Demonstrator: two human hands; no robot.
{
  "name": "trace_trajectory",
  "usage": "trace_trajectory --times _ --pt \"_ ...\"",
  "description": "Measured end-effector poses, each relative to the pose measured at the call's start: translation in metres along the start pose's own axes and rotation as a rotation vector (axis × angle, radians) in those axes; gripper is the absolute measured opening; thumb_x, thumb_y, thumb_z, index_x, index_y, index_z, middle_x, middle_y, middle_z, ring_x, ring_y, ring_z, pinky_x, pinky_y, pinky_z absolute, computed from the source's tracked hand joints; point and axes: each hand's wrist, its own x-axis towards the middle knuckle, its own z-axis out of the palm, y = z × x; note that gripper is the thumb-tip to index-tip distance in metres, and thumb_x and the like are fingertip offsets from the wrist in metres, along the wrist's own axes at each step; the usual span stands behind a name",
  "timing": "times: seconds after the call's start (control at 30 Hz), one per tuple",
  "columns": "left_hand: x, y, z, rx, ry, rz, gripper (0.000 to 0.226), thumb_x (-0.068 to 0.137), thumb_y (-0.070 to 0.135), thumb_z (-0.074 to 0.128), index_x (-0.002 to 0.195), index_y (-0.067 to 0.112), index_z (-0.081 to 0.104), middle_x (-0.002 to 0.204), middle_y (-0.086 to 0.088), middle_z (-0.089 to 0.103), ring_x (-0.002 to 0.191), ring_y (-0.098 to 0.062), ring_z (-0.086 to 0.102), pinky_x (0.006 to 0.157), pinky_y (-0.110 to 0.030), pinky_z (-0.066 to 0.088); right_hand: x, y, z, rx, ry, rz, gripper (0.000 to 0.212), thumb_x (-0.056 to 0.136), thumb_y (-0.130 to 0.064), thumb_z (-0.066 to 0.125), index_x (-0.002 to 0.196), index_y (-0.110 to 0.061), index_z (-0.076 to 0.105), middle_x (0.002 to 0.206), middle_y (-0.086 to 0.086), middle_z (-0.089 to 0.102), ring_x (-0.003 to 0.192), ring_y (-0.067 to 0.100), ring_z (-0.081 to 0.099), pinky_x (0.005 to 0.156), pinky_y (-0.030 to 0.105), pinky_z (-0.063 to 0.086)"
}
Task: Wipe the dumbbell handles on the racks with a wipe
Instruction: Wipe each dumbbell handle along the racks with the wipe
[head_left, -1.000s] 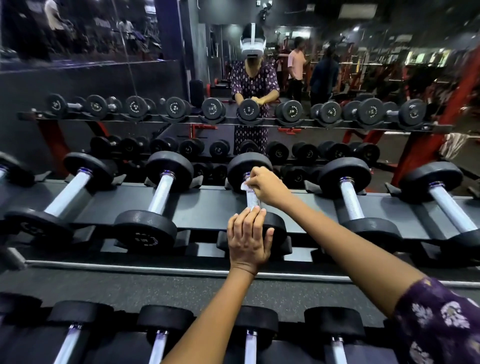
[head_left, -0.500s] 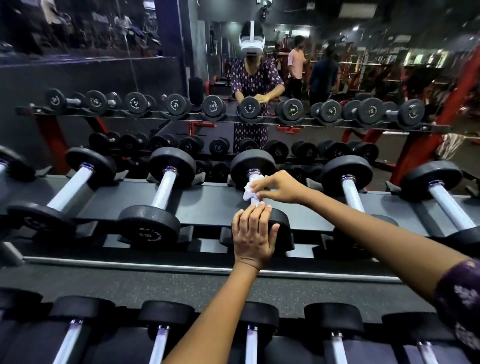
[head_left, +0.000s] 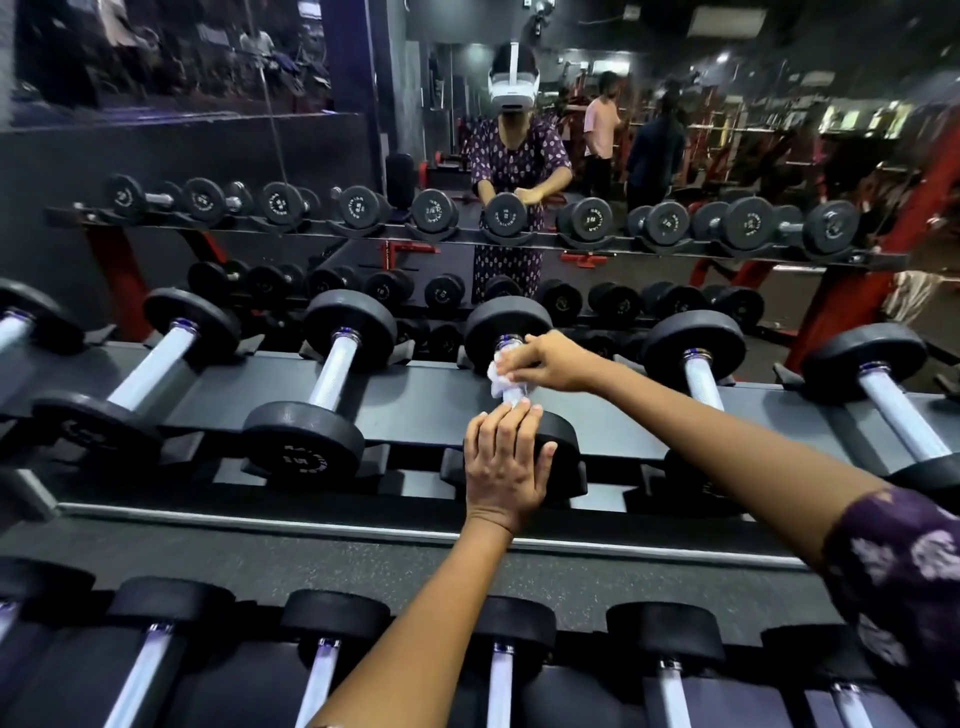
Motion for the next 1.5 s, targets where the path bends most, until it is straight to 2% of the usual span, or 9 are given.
trace_trajectory --times 0.33,0.47,0.67,0.8,1.0,1.13,1.2,1.3,1.5 --pt "-0.002 -0.002 -0.001 0.016 -0.035 0.016 0.039 0.105 0.038 0.026 0.125 0.012 0.047 0.125 -0.006 0.046 0.111 -0.024 0.047 0.098 -0.040 0.036 -0.028 -0.005 0.011 0.285 -0.034 0.043 0.027 0.096 -0.019 0.048 0.115 -0.011 0.066 0.123 0.007 0.062 0.102 0.000 0.055 0.109 0.027 0.029" --pt "-0.002 -0.003 -0.002 0.021 -0.042 0.019 0.039 0.105 0.038 0.025 0.125 0.011 0.047 0.124 -0.006 0.046 0.110 -0.024 0.047 0.097 -0.040 0.037 -0.011 -0.016 0.001 0.123 -0.103 0.135 0.040 0.102 -0.025 0.026 0.125 -0.014 0.057 0.128 0.012 0.056 0.120 0.027 0.048 0.109 0.041 0.025" --pt "-0.001 -0.003 -0.006 0.008 -0.085 0.013 0.041 0.105 0.038 0.024 0.127 0.010 0.045 0.126 -0.007 0.044 0.111 -0.025 0.046 0.100 -0.040 0.035 -0.031 -0.023 0.016 0.519 -0.033 0.185 0.061 0.096 -0.056 0.017 0.105 -0.024 0.068 0.126 0.001 0.059 0.127 0.014 0.044 0.115 0.032 0.018" --pt "-0.002 -0.001 -0.010 -0.008 -0.111 0.003 0.042 0.105 0.038 0.023 0.128 0.010 0.044 0.128 -0.007 0.042 0.114 -0.024 0.045 0.101 -0.040 0.034 -0.053 -0.028 0.012 0.692 -0.073 0.253 0.065 0.099 -0.043 0.011 0.120 -0.008 0.061 0.123 -0.003 0.058 0.122 0.001 0.038 0.106 0.018 0.014" --pt "-0.001 -0.003 -0.010 -0.025 -0.089 -0.016 0.042 0.105 0.039 0.024 0.126 0.009 0.045 0.126 -0.007 0.043 0.111 -0.025 0.046 0.100 -0.039 0.034 -0.050 -0.033 0.026 0.671 -0.145 0.275 0.085 0.085 -0.073 0.017 0.138 -0.012 0.044 0.140 -0.002 0.046 0.133 0.007 0.034 0.117 0.025 0.012" --pt "-0.001 0.000 -0.010 -0.013 -0.093 0.009 0.043 0.105 0.039 0.022 0.125 0.009 0.045 0.124 -0.008 0.042 0.110 -0.026 0.045 0.099 -0.042 0.034 -0.065 -0.021 0.022 0.832 -0.041 0.263 0.075 0.098 -0.045 -0.001 0.126 0.000 0.053 0.136 0.007 0.050 0.132 0.002 0.021 0.110 0.019 0.004" --pt "0.000 0.000 -0.009 -0.013 -0.080 -0.007 0.043 0.105 0.039 0.022 0.124 0.009 0.045 0.124 -0.008 0.042 0.109 -0.026 0.044 0.098 -0.041 0.033 -0.060 -0.027 0.024 0.825 -0.043 0.253 0.083 0.093 -0.060 0.009 0.117 0.000 0.062 0.130 0.009 0.057 0.133 0.008 0.033 0.114 0.026 0.011" --pt "0.000 -0.002 -0.009 -0.015 -0.068 -0.034 0.043 0.105 0.040 0.023 0.122 0.008 0.046 0.124 -0.008 0.042 0.110 -0.026 0.044 0.096 -0.041 0.034 -0.051 -0.031 0.033 0.753 -0.034 0.204 0.093 0.074 -0.082 0.024 0.098 -0.003 0.067 0.110 0.005 0.067 0.110 0.015 0.058 0.108 0.031 0.033" --pt "0.000 0.001 -0.010 -0.027 -0.087 -0.022 0.043 0.105 0.039 0.022 0.124 0.008 0.045 0.124 -0.007 0.043 0.111 -0.026 0.044 0.097 -0.041 0.035 -0.065 -0.020 0.023 0.910 0.053 0.202 0.076 0.098 -0.048 0.003 0.092 0.000 0.062 0.086 0.004 0.053 0.070 0.002 0.044 0.071 0.017 0.032"
